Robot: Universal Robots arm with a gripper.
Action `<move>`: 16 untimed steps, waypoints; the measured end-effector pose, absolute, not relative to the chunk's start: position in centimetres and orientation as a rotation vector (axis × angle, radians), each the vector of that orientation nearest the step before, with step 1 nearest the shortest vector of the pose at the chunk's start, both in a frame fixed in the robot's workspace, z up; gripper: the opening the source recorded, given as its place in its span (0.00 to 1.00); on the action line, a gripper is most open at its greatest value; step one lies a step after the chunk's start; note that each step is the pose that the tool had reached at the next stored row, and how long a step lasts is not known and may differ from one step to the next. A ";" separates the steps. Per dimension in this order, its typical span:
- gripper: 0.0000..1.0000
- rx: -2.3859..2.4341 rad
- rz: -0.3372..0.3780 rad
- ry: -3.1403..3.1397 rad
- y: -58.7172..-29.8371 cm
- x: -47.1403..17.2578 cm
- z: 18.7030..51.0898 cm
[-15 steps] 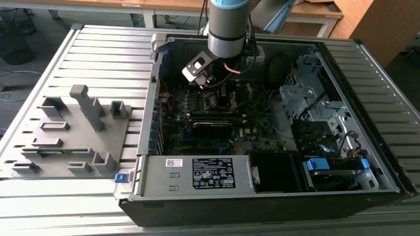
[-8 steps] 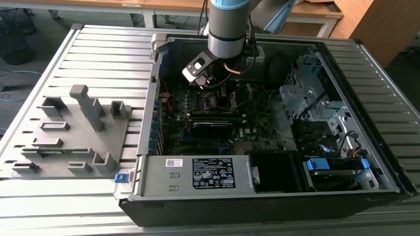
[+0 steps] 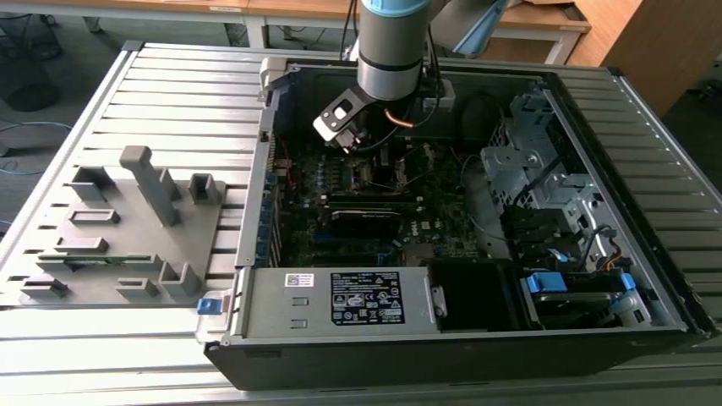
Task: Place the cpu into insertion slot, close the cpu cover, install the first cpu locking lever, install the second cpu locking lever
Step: 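Place the cpu into insertion slot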
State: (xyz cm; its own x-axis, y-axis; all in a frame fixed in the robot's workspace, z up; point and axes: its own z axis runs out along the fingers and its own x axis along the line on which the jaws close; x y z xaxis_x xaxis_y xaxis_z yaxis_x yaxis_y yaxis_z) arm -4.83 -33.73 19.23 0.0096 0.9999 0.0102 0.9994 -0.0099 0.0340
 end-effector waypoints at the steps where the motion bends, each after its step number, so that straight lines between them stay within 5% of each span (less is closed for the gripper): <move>1: 0.54 2.220 0.049 2.198 -33.7 -4.8 19.2; 16: 0.54 2.220 0.049 2.198 -33.7 -4.8 19.5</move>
